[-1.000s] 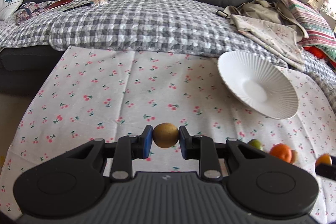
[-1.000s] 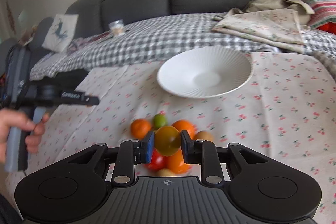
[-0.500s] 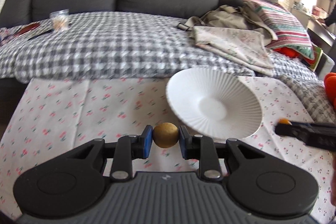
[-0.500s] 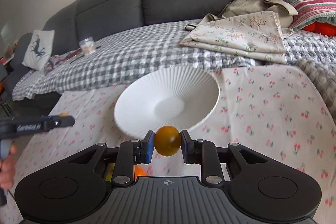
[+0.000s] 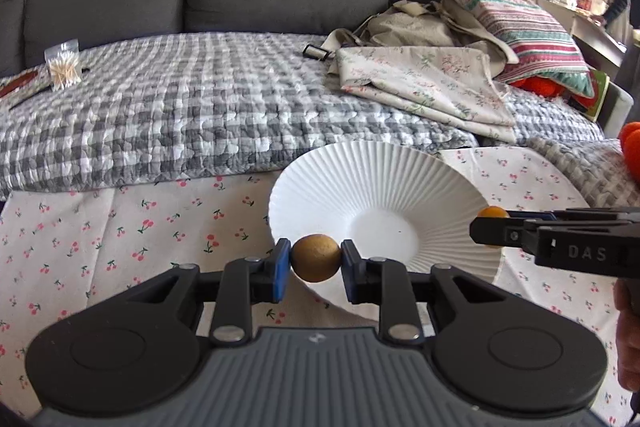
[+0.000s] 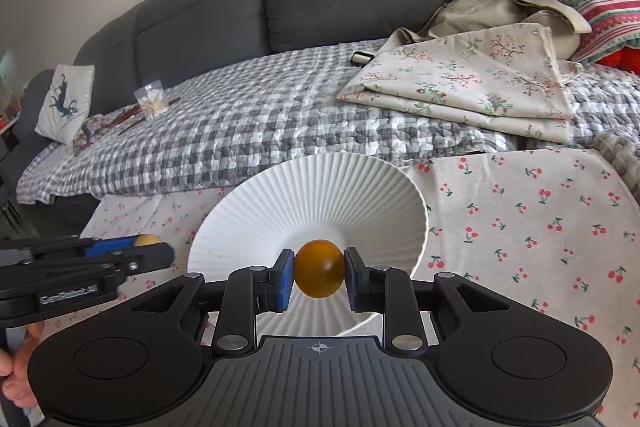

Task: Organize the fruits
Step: 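Carry both fruits into the white bowl and open both tools, then move both tools back to the fruit cluster, left tool over red tomato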

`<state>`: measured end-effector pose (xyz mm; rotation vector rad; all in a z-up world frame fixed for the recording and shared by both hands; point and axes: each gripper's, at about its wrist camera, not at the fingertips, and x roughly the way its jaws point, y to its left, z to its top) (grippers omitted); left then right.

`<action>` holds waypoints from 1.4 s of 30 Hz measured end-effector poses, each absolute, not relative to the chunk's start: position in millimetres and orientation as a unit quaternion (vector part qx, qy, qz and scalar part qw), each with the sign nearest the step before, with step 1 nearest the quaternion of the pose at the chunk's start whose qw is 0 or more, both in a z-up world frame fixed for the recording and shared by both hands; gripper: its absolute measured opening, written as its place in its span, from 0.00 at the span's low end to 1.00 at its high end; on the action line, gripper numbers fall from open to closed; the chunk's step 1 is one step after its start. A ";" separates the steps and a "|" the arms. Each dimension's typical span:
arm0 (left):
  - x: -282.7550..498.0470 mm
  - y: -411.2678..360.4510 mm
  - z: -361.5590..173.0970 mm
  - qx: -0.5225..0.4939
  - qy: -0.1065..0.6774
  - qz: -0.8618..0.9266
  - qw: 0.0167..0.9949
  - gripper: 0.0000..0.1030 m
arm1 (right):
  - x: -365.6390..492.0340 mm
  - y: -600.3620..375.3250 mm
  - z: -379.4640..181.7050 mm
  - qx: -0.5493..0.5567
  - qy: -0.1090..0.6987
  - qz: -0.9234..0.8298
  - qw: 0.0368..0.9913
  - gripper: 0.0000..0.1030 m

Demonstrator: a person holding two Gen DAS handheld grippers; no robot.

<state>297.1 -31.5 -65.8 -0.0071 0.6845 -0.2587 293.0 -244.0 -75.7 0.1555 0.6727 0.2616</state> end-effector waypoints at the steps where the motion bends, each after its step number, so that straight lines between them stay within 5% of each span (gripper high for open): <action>1: 300.7 -31.7 -67.4 -0.006 0.335 -0.126 0.934 0.24 | 295.5 -243.2 -76.4 0.077 0.328 0.129 0.933 0.24; 24: 319.6 -61.9 -99.8 0.062 0.326 -0.162 0.929 0.27 | 321.8 -215.1 -114.1 0.019 0.345 0.141 0.928 0.27; 29: 312.3 -53.8 -89.8 0.051 0.314 -0.162 0.934 0.46 | 312.2 -228.8 -101.9 0.048 0.335 0.127 0.933 0.40; 42: 264.9 -7.2 -54.0 -0.031 0.336 -0.109 0.935 0.59 | 233.2 -249.0 -53.3 0.115 0.311 0.102 0.938 0.65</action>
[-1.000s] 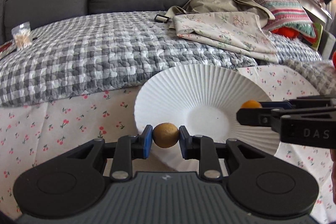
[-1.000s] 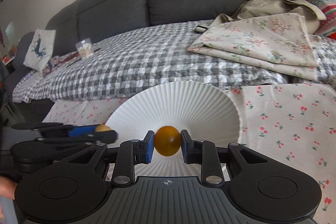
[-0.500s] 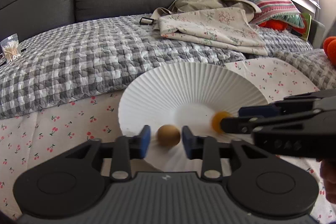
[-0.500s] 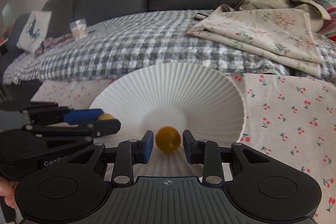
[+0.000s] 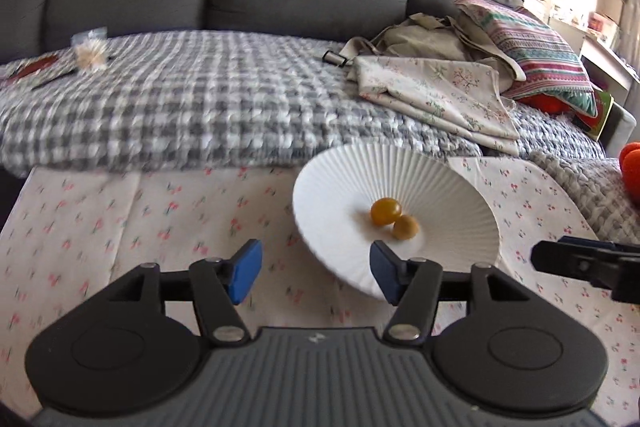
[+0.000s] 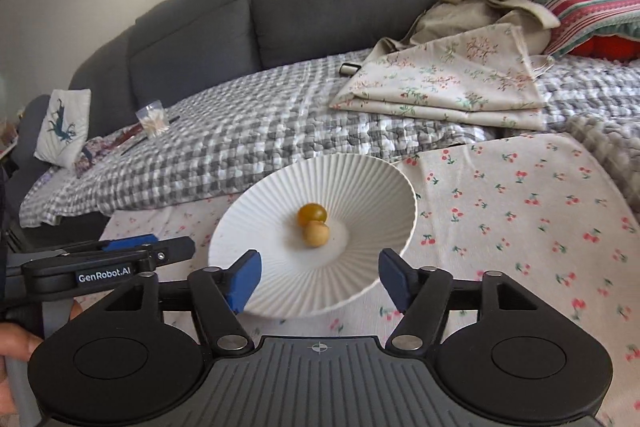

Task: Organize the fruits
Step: 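Move both tools back to the fruit cluster, left tool over red tomato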

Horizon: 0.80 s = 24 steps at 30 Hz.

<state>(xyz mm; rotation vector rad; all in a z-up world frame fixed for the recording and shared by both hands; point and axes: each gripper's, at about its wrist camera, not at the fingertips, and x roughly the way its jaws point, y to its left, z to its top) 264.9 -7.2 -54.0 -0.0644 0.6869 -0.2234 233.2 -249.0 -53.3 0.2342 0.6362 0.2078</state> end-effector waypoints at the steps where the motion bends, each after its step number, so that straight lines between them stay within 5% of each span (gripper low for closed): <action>1: 258.9 -5.8 -53.0 -0.034 0.343 -0.106 0.933 0.59 | 225.8 -249.9 -51.9 0.121 0.312 0.102 0.937 0.66; 6: 219.6 -3.1 -45.2 -0.038 0.348 -0.103 0.931 0.68 | 185.4 -249.8 -46.7 0.136 0.310 0.108 0.935 0.70; 11: 182.6 -0.9 -47.3 -0.030 0.356 -0.104 0.928 0.79 | 152.3 -244.0 -42.2 0.140 0.307 0.126 0.933 0.87; 24: 160.9 10.3 -53.8 -0.042 0.369 -0.120 0.921 0.92 | 122.0 -232.8 -53.3 0.094 0.327 0.156 0.927 0.92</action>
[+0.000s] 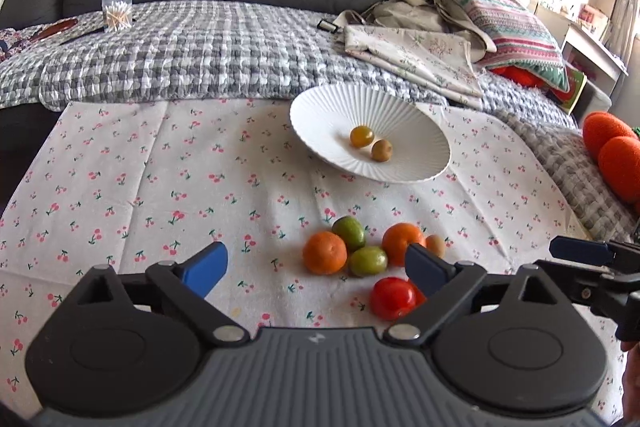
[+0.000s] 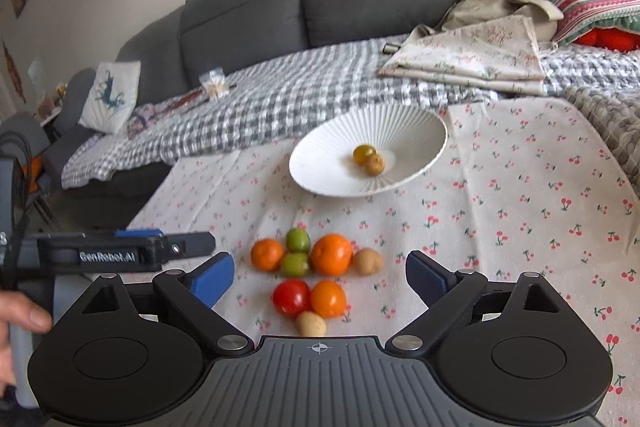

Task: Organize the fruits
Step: 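Move both tools back to the fruit cluster, left tool over red tomato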

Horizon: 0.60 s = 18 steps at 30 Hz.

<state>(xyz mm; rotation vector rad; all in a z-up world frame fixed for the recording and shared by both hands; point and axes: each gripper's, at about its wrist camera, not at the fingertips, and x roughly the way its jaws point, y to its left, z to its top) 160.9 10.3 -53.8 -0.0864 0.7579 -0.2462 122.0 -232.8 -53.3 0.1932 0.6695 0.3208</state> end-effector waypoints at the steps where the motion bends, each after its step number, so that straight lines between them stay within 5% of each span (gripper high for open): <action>1: 162.0 11.4 -55.4 -0.045 0.373 -0.121 0.919 0.92 | 121.9 -233.3 -55.5 0.092 0.330 0.157 0.926 0.92; 18: 161.6 -17.6 -87.0 -0.034 0.414 -0.171 0.893 0.87 | 124.7 -251.4 -68.2 0.071 0.356 0.132 0.922 0.90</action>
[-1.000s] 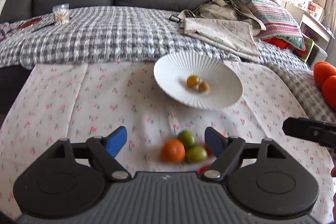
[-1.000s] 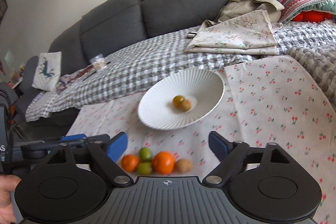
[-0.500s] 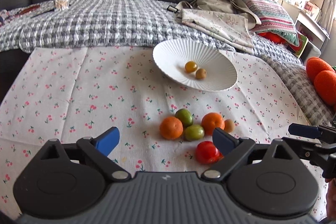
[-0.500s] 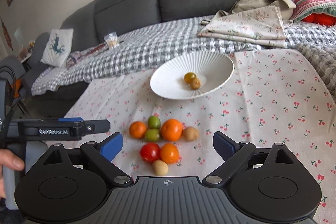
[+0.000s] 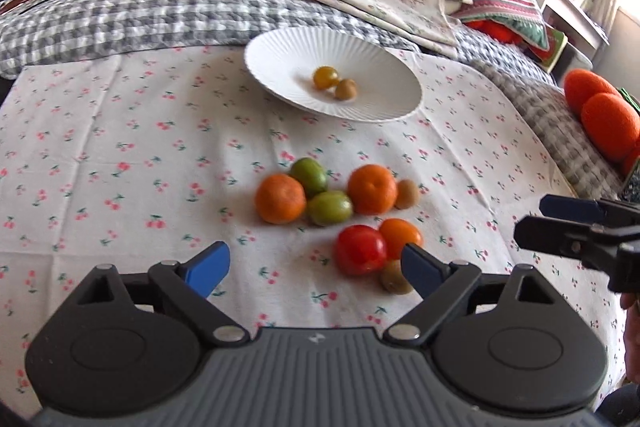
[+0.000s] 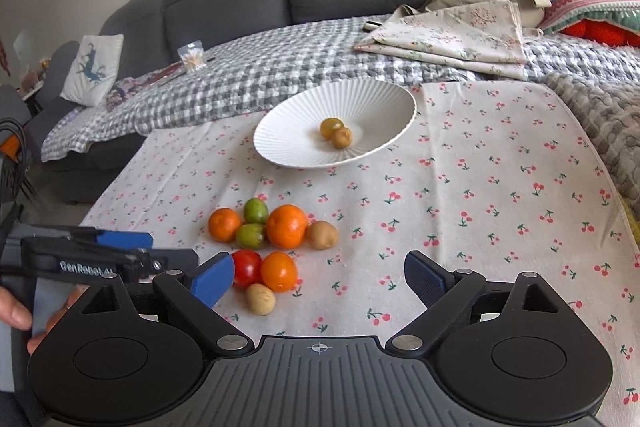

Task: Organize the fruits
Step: 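Move both tools back to the fruit cluster, left tool over red tomato, then grasp the red tomato with the left tool while the right tool grasps a small orange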

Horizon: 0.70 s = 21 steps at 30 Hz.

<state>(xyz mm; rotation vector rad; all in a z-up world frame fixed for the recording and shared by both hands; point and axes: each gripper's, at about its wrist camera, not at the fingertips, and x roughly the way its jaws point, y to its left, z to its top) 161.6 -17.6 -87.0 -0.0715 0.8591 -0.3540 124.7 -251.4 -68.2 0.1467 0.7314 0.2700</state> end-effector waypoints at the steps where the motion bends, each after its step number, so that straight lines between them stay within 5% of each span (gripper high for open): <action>1: 161.4 -20.9 -88.8 -0.032 0.413 -0.173 0.893 0.86 | 125.3 -252.4 -68.6 0.076 0.357 0.129 0.922 0.89; 13: 176.0 -41.2 -111.9 -0.027 0.422 -0.185 0.887 0.56 | 130.7 -255.5 -73.9 0.102 0.366 0.118 0.917 0.82; 17: 175.3 -45.9 -111.5 -0.022 0.416 -0.203 0.886 0.33 | 131.6 -253.1 -75.3 0.104 0.367 0.121 0.917 0.79; 21: 173.7 -47.1 -109.2 -0.010 0.416 -0.198 0.888 0.32 | 134.4 -250.4 -78.7 0.101 0.373 0.120 0.914 0.77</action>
